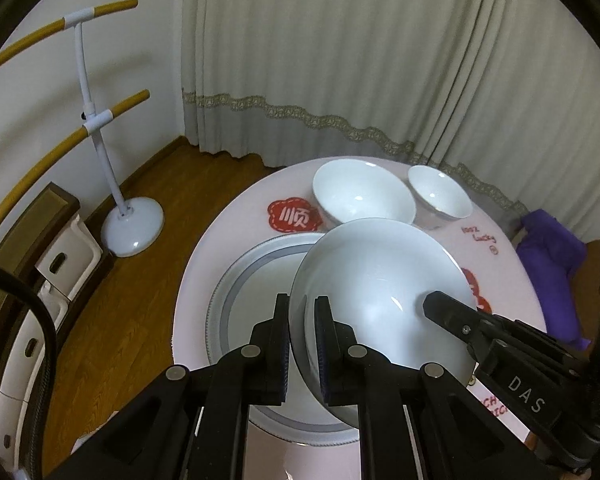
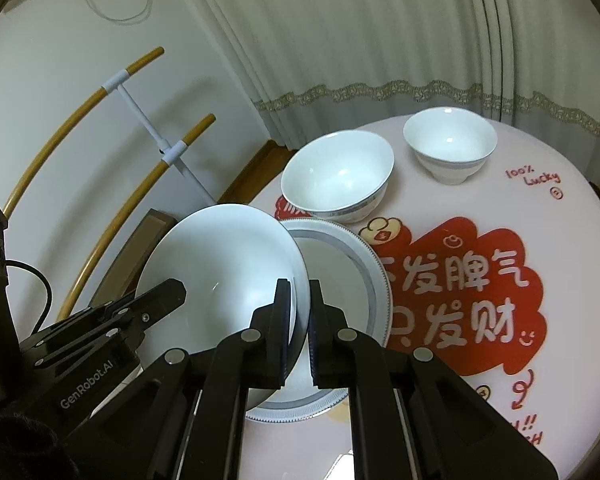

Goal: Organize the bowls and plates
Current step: 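Lift the held bowl with both grippers over another white bowl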

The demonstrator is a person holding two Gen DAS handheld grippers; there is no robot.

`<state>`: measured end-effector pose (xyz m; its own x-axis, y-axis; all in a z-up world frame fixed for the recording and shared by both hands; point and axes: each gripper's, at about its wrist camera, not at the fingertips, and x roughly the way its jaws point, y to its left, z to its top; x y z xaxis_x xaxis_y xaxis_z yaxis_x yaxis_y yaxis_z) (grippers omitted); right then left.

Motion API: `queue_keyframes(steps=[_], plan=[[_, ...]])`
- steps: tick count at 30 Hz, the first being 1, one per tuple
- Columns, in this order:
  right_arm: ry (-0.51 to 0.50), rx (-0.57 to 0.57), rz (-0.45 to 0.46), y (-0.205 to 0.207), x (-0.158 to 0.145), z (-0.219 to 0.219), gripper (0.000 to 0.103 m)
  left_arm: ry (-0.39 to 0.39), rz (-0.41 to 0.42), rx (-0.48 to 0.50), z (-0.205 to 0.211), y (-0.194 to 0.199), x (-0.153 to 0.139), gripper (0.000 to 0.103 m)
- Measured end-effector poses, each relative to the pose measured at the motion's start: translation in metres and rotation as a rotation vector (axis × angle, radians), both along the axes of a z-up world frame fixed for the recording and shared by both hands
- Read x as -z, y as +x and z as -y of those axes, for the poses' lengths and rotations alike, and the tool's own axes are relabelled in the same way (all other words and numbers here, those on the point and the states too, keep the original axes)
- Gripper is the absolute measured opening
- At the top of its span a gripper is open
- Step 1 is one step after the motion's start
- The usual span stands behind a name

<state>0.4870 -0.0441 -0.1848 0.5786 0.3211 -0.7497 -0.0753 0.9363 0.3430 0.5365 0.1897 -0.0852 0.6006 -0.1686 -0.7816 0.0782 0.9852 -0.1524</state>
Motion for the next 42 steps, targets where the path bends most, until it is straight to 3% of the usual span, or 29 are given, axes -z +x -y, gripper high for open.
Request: queue_keyframes(steps=[11,26,33,42], plan=[[-0.006,-0.003,-0.038,0.018,0.022,-0.007,0.007,0.0,-0.03,0.0,-0.003,0.038,0.018,0.008],[-0.016,0.023,0.016,0.026,-0.004,0.024,0.008,0.011,0.036,0.045,0.03,0.051,0.003,0.008],[-0.019,0.03,0.047,0.058,-0.016,0.038,0.007,0.035,0.05,0.072,0.051,0.088,-0.001,0.008],[-0.008,0.048,0.018,0.11,0.002,0.057,0.008,0.042,0.019,0.094,0.066,0.165,0.015,0.008]])
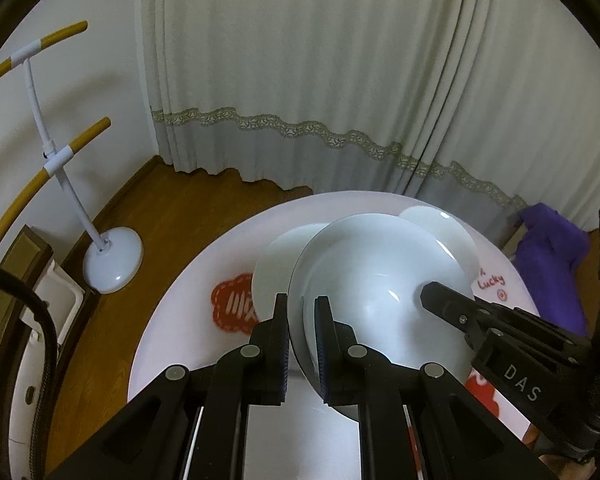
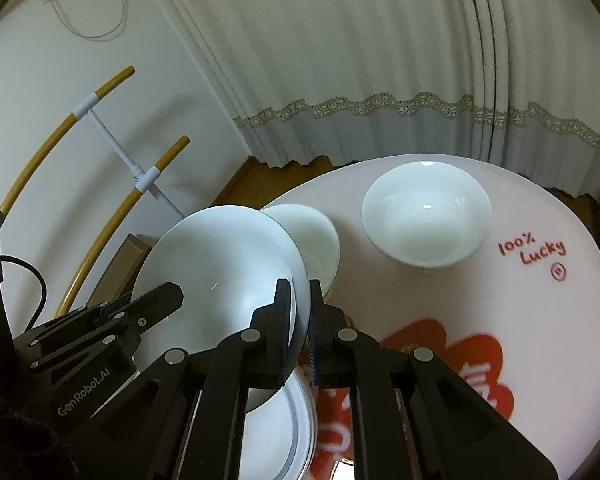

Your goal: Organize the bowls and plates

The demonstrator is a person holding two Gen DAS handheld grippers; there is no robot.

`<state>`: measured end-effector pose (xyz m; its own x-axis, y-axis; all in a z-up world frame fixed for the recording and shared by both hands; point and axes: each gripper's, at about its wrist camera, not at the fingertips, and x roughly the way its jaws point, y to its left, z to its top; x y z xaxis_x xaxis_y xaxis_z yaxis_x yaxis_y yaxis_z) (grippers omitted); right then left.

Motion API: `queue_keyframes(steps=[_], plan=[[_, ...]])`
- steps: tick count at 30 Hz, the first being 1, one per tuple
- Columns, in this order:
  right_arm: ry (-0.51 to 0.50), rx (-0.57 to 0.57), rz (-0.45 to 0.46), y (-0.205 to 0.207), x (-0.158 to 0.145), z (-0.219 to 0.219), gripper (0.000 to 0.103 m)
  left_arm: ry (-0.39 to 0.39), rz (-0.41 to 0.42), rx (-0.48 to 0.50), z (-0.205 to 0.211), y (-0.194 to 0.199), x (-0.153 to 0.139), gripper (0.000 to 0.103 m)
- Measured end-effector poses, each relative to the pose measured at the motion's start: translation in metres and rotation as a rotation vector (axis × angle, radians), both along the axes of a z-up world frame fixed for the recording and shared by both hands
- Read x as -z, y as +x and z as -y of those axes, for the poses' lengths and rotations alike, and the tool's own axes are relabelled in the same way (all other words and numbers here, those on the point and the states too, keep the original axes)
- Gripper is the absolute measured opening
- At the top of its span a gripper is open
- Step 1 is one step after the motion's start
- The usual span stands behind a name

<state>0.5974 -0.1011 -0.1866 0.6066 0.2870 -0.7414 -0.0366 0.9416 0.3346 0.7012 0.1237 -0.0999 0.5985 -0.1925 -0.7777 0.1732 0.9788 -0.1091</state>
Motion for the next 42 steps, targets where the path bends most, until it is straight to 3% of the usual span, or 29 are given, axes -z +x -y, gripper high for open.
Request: queue_keyframes(steps=[10,17,29,42], plan=[[-0.019,0.003,-0.035,0.044,0.021,0.001,0.008,0.01,-0.026,-0.006,0.003,0.062,0.027,0.008],[-0.033,0.0,-0.048,0.053,0.033,-0.004,0.008,0.013,-0.05,-0.008,0.006,0.09,0.046,0.008],[-0.116,0.009,-0.027,0.049,0.029,-0.011,0.008,0.008,-0.078,-0.005,0.008,0.113,0.068,0.009],[-0.132,0.014,-0.031,0.05,0.03,-0.009,0.008,0.0,-0.082,-0.003,-0.002,0.111,0.074,0.01]])
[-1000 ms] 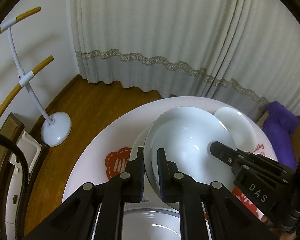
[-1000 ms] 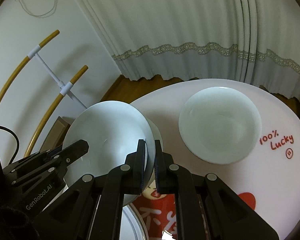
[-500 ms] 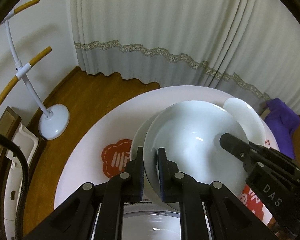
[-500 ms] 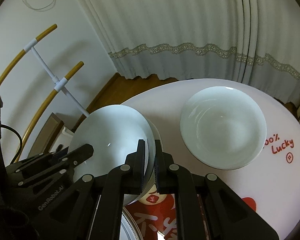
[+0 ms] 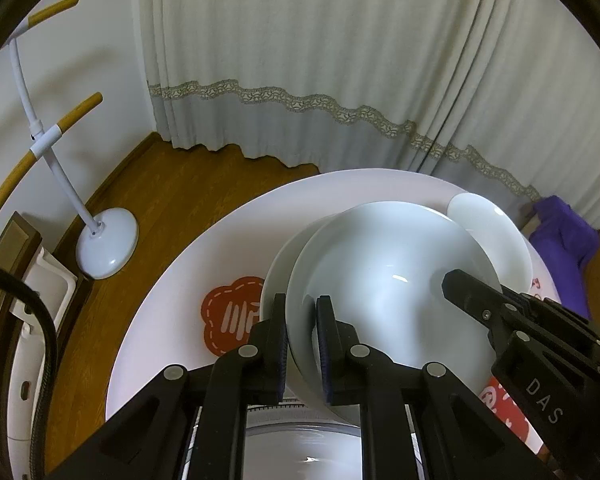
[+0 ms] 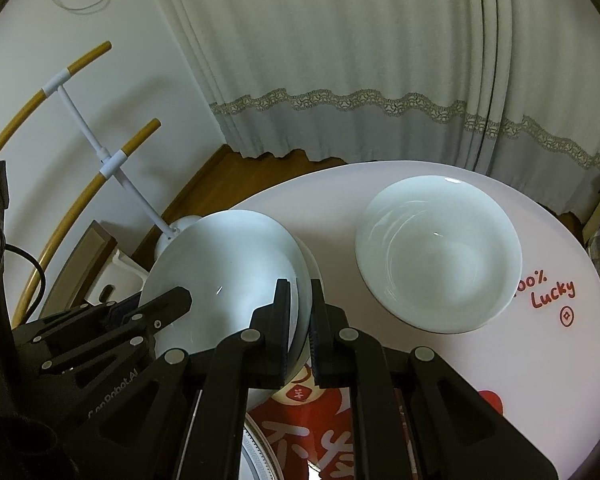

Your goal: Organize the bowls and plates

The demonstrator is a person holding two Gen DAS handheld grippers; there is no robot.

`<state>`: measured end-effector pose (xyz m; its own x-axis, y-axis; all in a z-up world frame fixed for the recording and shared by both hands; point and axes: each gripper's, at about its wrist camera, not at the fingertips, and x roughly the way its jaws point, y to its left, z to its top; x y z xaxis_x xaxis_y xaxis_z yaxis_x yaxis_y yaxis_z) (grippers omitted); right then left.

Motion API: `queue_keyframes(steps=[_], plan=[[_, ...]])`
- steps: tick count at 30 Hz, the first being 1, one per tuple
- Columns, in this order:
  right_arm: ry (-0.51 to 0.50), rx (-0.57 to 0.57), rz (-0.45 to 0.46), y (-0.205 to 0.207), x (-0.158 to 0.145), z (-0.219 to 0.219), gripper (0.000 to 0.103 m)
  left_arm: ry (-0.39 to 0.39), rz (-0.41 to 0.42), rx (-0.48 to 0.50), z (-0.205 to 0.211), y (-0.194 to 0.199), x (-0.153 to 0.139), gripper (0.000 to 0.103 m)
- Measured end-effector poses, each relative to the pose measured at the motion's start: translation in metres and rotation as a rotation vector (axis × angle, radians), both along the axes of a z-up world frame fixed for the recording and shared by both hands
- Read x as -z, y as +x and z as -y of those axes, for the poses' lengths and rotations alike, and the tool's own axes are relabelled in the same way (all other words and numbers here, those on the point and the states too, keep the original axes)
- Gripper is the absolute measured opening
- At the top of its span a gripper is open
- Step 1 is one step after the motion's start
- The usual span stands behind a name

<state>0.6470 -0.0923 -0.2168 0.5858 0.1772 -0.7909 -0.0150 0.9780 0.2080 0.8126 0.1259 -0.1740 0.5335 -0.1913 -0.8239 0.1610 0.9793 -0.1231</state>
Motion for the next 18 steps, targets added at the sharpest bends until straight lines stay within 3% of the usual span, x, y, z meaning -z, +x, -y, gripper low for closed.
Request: queue_keyframes(steps=[18], plan=[[-0.038,0.005,0.002,-0.007,-0.002,-0.006,0.011,0.011,0.015,0.005,0.01,-0.011,0.001,0.01]])
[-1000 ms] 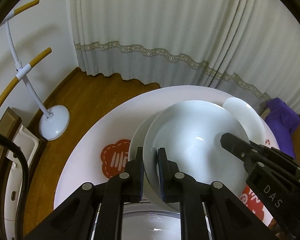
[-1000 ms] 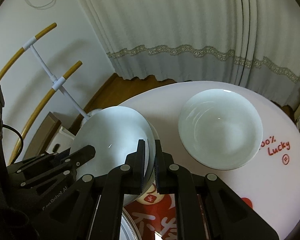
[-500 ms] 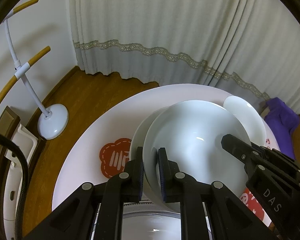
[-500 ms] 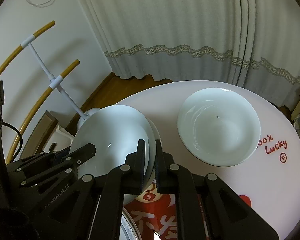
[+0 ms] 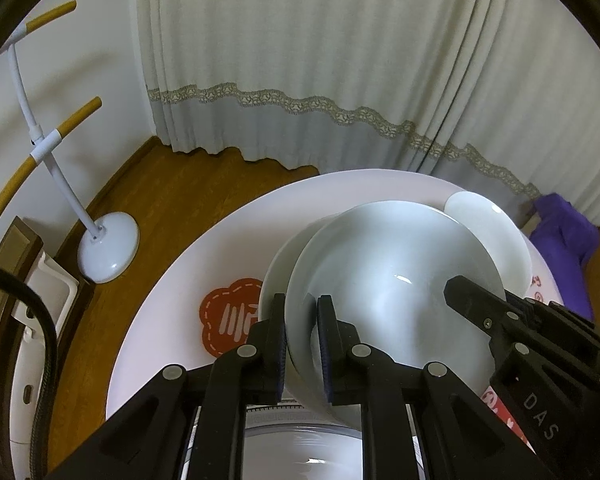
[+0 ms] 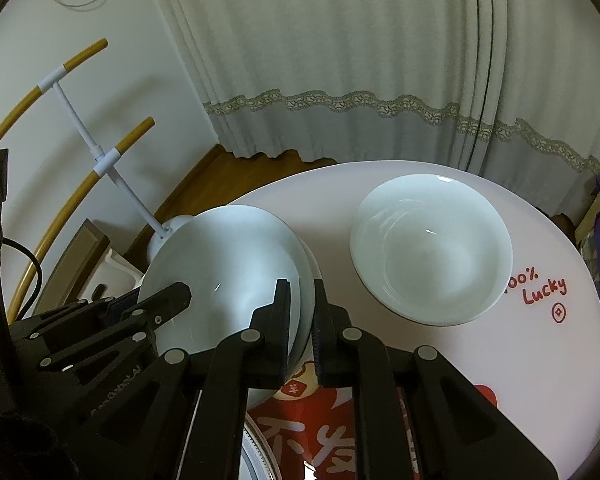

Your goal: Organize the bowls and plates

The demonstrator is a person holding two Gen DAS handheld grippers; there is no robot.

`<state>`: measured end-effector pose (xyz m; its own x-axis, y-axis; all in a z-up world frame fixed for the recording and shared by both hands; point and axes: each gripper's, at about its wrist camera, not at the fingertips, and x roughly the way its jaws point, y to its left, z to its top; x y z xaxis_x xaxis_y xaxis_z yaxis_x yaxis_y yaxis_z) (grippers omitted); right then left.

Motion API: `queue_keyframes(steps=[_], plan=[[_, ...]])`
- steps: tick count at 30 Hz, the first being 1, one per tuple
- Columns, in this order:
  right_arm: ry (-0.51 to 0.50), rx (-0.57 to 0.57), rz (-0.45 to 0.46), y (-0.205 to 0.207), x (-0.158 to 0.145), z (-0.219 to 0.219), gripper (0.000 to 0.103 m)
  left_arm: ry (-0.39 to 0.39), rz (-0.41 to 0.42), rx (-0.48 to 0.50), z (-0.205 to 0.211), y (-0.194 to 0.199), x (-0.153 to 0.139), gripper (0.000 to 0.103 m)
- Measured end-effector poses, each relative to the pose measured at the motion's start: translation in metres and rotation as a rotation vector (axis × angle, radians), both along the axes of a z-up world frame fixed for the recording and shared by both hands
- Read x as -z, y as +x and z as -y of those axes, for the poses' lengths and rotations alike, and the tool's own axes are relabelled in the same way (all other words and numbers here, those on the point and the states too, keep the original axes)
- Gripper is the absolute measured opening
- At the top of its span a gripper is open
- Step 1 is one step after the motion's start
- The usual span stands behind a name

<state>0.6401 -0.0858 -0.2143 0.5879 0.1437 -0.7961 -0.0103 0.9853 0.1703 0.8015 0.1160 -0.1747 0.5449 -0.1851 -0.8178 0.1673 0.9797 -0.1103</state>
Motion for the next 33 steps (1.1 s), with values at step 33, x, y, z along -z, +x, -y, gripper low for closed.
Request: queue_keyframes(steps=[33], plan=[[0.075,0.001,-0.121,0.006,-0.002,0.012,0.011,0.002,0.008,0.008,0.002,-0.008,-0.008,0.009]])
